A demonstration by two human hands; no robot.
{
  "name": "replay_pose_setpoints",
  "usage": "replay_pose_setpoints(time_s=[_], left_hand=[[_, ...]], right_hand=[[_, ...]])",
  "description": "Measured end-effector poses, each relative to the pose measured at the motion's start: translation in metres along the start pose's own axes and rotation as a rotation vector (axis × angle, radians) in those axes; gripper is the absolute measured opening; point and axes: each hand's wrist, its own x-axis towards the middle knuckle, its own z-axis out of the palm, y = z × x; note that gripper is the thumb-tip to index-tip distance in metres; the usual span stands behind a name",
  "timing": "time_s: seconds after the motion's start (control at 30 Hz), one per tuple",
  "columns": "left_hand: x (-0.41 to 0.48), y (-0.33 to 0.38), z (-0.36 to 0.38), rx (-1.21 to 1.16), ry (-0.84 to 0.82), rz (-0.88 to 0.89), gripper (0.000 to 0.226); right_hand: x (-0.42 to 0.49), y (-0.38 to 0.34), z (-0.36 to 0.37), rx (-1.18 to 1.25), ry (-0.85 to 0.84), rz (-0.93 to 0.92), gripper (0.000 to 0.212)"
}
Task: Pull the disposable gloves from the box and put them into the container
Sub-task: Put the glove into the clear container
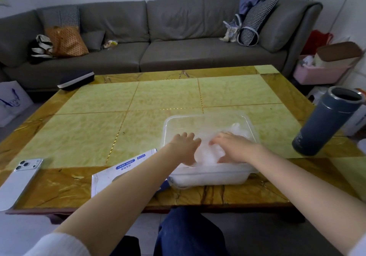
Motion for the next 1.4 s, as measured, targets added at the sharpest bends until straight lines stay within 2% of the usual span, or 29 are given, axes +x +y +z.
replay_pose_setpoints(time_s=[0.23,0.47,0.6,0.67,0.77,0.87,0.97,1.07,1.17,1.27,1.4], left_hand=[[0.009,-0.003,0.015,0.005,-0.17,-0.074,0.065],[0.012,-0.002,0.016,0.09,-0.171,-0.061,0.066],[0.004,-0.009,0.006,0.191,-0.104,0.019,0.061],[-0.006,-0.018,-0.002,0.164,-0.008,0.044,0.061],[-0.024,-0.033,-0.017,0.048,0.223,0.016,0.049],[-0.052,-0.049,-0.023,-0.162,0.452,-0.073,0.038],[-0.086,-0.069,-0.005,-0.341,0.615,-0.229,0.027],[-0.116,-0.086,0.034,-0.388,0.571,-0.418,0.025],[-0.141,-0.092,0.079,-0.361,0.328,-0.556,0.033],[-0.157,-0.093,0.11,-0.439,0.215,-0.582,0.037],[-0.168,-0.089,0.127,-0.559,0.245,-0.536,0.048]], right_hand=[[0.019,0.014,0.007,-0.091,-0.182,0.004,0.05],[0.019,0.01,0.001,-0.043,-0.244,0.04,0.047],[0.012,0.008,-0.01,-0.071,-0.197,0.135,0.064],[0.004,-0.001,-0.023,-0.106,-0.1,0.129,0.058],[-0.003,-0.031,-0.035,-0.06,0.191,0.056,0.04],[-0.005,-0.074,-0.034,0.122,0.519,-0.127,0.035],[-0.002,-0.119,-0.027,0.234,0.637,-0.345,0.03],[0.006,-0.154,-0.014,0.258,0.585,-0.462,0.026],[0.017,-0.181,0.006,0.249,0.439,-0.493,0.029],[0.03,-0.198,0.029,0.167,0.262,-0.402,0.035],[0.051,-0.204,0.052,0.042,0.194,-0.265,0.021]])
